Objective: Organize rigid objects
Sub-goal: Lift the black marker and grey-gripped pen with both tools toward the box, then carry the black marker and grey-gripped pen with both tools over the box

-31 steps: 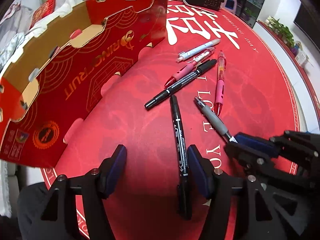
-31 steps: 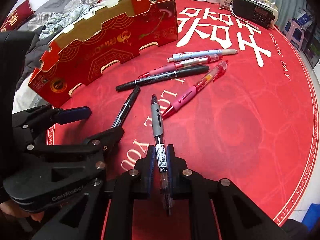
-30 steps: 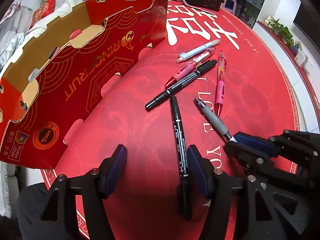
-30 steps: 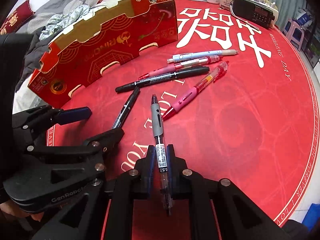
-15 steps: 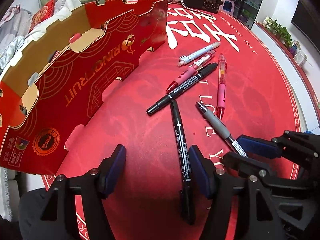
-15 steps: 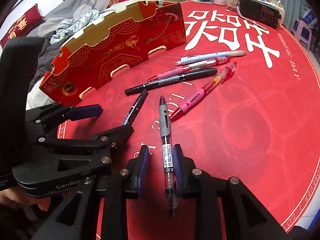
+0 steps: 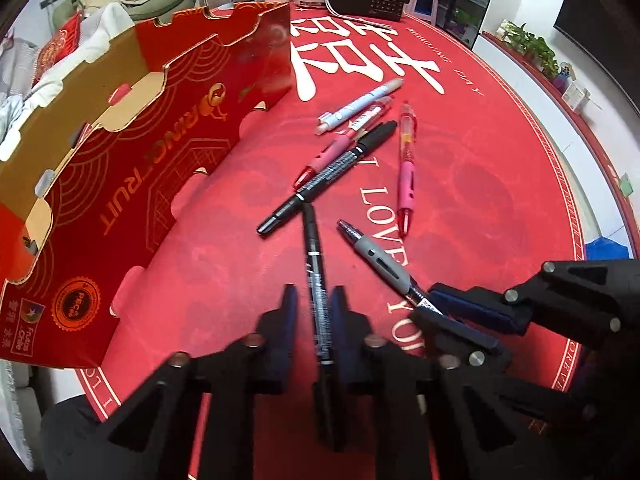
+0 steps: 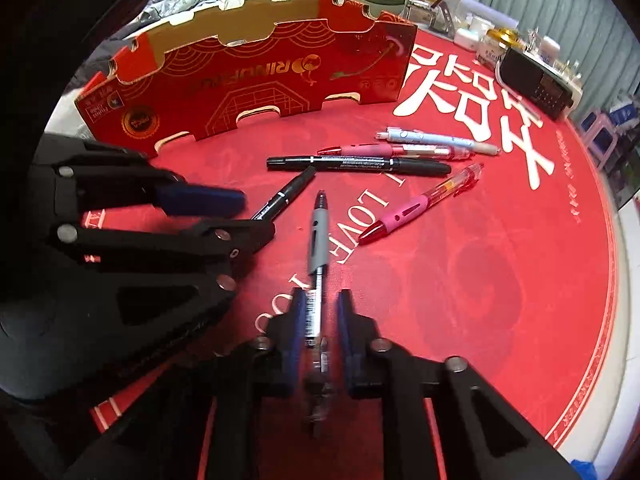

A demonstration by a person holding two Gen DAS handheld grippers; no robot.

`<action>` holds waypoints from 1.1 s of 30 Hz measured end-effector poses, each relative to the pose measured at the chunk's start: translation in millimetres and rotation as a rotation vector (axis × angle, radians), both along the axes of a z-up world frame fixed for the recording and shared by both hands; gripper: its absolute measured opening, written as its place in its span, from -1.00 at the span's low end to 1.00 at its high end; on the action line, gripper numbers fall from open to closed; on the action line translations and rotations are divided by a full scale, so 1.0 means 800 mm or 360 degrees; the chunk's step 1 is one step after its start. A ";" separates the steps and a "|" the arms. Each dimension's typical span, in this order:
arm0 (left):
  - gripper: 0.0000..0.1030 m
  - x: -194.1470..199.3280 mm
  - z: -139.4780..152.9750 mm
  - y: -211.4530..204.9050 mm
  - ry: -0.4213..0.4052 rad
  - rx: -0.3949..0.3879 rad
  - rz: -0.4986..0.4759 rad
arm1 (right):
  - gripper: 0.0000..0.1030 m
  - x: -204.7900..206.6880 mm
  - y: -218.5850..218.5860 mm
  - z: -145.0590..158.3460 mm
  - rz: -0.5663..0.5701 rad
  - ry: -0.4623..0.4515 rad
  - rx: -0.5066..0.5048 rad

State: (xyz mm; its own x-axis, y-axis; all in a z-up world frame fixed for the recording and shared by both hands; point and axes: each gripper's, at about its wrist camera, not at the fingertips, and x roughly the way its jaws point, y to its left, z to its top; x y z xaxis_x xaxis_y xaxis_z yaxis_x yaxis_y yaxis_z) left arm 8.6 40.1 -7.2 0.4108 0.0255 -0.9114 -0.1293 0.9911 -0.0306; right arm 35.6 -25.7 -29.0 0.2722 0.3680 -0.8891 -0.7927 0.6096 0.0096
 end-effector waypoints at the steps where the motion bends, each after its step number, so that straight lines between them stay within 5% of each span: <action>1: -0.84 -0.002 0.000 -0.005 0.0003 0.0006 -0.0005 | -0.79 -0.001 -0.003 -0.001 -0.0015 0.0010 0.0008; 10: -0.83 -0.010 0.005 -0.027 0.0007 -0.0063 -0.0022 | -0.80 0.011 -0.046 -0.004 -0.0239 0.0106 0.0096; 19: -0.83 0.001 -0.005 -0.015 0.0183 -0.0100 -0.0071 | -0.79 0.032 -0.036 0.008 -0.0198 0.0162 -0.0097; 24: -0.83 -0.002 -0.005 0.000 0.0176 -0.0209 -0.0015 | -0.79 0.033 -0.053 0.005 -0.0254 0.0254 -0.0038; 33: -0.83 -0.022 -0.003 -0.025 0.0164 -0.0068 -0.0053 | -0.79 0.015 -0.070 0.003 -0.0282 0.0264 -0.0010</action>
